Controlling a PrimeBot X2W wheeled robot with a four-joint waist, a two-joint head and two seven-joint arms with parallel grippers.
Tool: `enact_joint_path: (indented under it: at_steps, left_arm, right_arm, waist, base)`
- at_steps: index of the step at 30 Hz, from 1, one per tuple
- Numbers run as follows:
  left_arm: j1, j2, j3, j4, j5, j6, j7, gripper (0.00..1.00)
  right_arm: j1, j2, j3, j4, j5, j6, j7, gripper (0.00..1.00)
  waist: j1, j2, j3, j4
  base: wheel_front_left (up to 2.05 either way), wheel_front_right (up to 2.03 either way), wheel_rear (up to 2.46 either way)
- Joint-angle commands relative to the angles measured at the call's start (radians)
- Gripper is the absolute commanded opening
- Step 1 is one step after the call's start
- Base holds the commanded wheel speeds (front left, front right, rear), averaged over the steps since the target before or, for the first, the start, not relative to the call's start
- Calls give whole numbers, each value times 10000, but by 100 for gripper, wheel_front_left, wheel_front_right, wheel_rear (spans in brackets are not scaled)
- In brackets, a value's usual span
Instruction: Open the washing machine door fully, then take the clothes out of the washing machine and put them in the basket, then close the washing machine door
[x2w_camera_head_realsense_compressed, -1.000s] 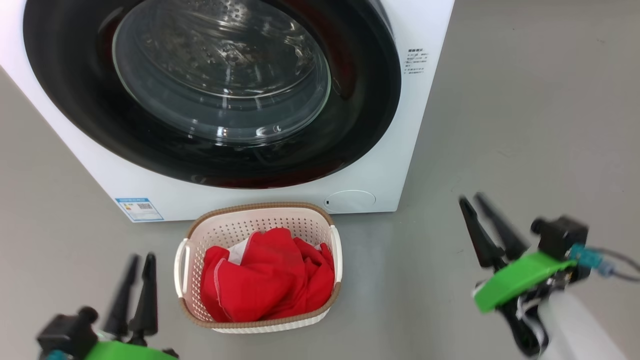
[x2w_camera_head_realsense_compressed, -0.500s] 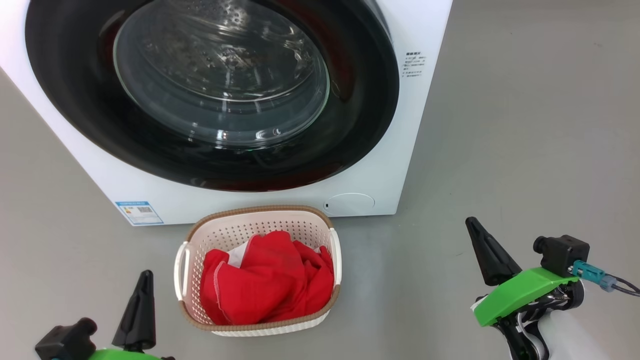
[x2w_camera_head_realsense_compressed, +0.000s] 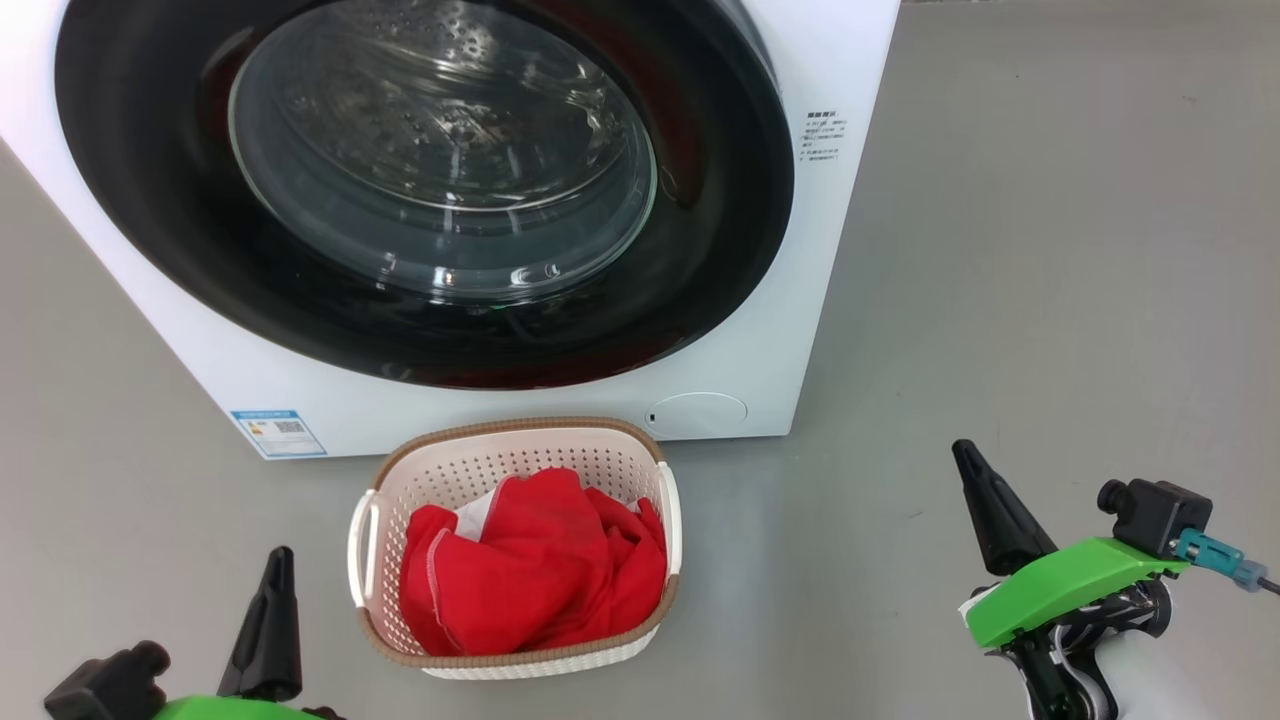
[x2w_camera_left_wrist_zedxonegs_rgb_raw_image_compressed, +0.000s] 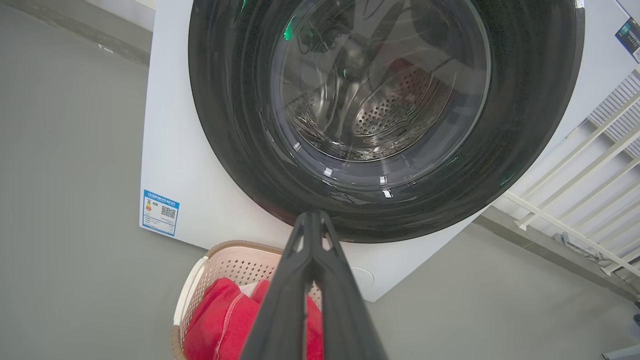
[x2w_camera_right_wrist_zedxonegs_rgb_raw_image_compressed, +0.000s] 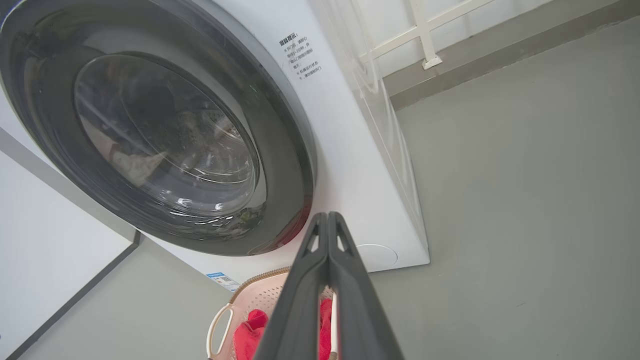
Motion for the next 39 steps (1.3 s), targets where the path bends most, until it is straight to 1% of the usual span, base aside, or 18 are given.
enact_joint_path:
  at_steps: [1, 39]
  left_arm:
    - [-328, 120, 191, -171, -257, -27, 50, 0]
    - [-501, -105, 832, 64, -3841, -66, 1103, 0]
  right_arm:
    - [-166, -8, -98, -332, 289, -6, 49, 0]
    - [507, 505, -1123, -917, 3703, -14, 1165, 0]
  waist:
    - [-1, 0, -12, -3]
    - [-1, 0, -311, -85]
  base:
    - [0, 0, 0]
    - [0, 0, 0]
